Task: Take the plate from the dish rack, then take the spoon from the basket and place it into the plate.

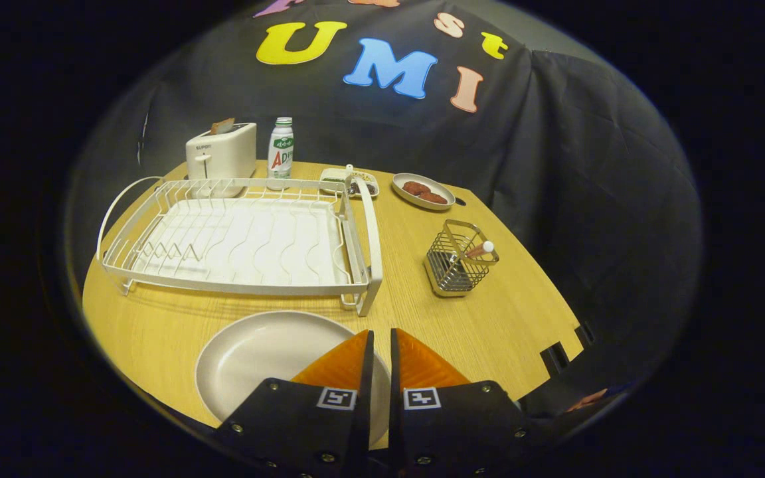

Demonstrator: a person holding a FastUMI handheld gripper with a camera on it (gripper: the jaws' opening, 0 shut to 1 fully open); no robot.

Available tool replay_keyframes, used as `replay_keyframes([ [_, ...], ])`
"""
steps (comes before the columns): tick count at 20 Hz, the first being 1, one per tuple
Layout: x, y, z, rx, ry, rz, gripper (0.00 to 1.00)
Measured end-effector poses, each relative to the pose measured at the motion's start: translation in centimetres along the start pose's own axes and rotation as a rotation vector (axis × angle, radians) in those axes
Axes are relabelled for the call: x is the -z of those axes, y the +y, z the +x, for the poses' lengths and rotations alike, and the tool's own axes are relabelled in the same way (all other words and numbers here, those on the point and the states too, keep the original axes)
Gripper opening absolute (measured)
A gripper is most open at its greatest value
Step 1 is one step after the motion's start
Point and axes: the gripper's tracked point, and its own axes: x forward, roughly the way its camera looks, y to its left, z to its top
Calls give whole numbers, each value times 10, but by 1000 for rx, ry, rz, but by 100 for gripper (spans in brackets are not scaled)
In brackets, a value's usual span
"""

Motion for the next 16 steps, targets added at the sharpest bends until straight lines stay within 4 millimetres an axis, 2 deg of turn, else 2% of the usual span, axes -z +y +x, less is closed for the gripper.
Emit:
replay_keyframes([
  [2,-9,-9,4,17,-9,5,12],
  [6,-34,-48,12,95,-41,34,12],
  [9,-50,-75,28,148,-53,70,12],
  [10,-53,-83,35,163,-51,83,21],
  [11,-56,-88,40,169,-46,101,25],
  [13,-59,-100,51,185,-37,134,27],
  [14,-61,-106,58,193,-31,150,33],
  [16,-61,-112,70,196,-17,175,33],
])
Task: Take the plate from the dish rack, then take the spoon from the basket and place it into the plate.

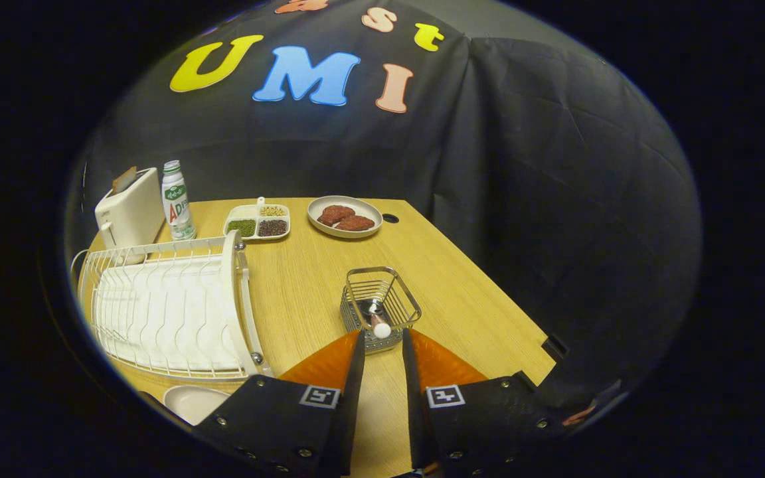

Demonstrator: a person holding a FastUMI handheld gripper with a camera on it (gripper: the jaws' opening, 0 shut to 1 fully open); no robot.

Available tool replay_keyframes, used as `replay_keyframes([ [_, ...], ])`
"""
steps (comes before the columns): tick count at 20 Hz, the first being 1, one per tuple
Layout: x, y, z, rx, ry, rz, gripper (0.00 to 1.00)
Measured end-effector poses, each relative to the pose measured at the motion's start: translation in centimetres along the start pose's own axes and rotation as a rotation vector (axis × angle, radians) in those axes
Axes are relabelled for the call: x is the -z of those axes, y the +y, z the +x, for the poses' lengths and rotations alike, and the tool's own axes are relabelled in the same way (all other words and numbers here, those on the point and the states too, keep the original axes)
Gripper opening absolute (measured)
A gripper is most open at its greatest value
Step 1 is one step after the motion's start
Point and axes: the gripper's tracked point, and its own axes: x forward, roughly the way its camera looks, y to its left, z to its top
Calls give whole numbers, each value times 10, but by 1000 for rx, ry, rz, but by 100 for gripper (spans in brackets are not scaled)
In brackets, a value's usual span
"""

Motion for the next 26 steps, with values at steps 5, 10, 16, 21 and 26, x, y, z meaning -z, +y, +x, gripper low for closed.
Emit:
replay_keyframes([
  [5,1,3,26,-26,33,7,33],
  [10,-3,10,32,-64,23,-14,11],
  [16,-6,7,16,-75,14,-6,7],
  [21,-20,-1,-14,-61,-32,-44,7],
  [26,-41,-1,-67,-67,-120,-92,7],
])
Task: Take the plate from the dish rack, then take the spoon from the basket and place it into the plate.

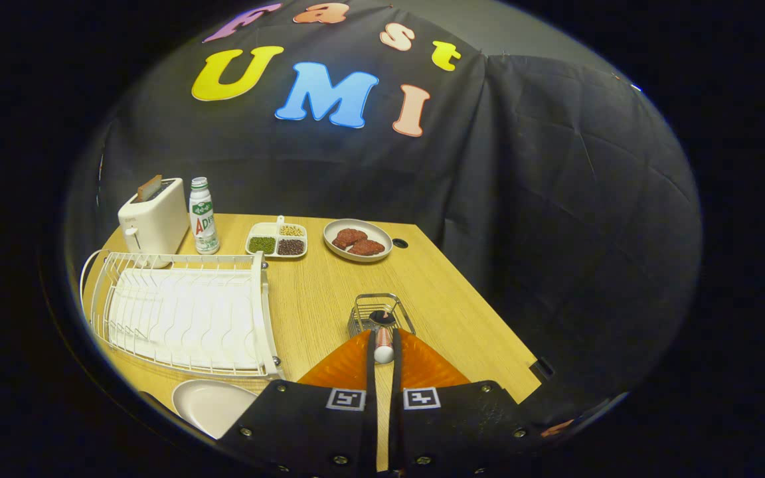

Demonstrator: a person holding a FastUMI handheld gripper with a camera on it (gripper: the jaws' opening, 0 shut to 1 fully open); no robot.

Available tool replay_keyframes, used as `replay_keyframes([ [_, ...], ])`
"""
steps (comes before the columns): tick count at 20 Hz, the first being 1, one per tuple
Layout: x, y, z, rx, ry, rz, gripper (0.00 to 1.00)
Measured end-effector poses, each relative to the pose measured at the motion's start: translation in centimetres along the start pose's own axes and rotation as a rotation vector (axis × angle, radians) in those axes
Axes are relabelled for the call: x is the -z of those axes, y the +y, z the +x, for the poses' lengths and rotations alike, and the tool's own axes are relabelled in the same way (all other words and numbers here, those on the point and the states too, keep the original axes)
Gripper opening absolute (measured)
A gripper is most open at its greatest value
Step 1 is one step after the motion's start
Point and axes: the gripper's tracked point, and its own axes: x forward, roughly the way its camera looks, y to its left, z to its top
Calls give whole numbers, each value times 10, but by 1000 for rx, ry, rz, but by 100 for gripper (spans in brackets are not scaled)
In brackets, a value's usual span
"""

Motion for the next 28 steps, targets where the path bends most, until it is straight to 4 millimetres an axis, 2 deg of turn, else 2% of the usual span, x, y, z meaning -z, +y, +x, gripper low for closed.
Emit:
replay_keyframes([
  [4,-17,18,-49,-53,-79,-53,7],
  [8,-20,49,-96,-145,-134,-100,6],
  [11,-11,74,-125,-216,-153,-125,6],
  [14,8,98,-145,-290,-147,-156,6],
  [16,24,110,-154,-329,-134,-184,6],
  [20,53,120,-161,-375,-101,-229,6],
  [24,74,128,-159,-395,-67,-233,7],
  [28,93,142,-146,-421,-19,-238,6],
])
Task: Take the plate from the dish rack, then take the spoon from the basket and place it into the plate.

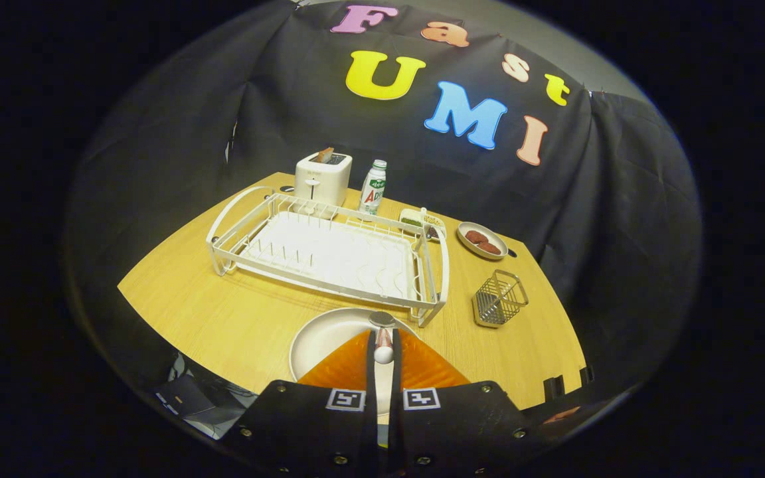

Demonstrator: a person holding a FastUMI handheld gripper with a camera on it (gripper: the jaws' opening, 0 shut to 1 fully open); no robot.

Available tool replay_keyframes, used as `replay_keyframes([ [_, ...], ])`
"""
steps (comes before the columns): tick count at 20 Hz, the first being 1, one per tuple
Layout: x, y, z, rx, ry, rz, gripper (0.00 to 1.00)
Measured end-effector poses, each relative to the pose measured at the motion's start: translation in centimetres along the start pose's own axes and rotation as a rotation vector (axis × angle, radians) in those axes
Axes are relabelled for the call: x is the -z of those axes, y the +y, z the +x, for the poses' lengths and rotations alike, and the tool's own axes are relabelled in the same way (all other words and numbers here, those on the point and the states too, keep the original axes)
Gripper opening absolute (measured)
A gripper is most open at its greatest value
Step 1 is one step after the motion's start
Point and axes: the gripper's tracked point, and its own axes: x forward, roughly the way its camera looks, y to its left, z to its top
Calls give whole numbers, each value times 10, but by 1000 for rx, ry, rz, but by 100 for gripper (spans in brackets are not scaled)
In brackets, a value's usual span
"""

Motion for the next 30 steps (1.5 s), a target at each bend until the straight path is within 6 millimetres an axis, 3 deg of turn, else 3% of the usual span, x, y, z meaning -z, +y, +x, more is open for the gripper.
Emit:
replay_keyframes([
  [9,18,10,21,-19,57,31,6],
  [21,23,12,26,-17,63,47,7],
  [27,23,16,27,-19,70,37,15],
  [29,22,18,27,-22,66,36,26],
  [30,21,17,27,-20,66,35,40],
])
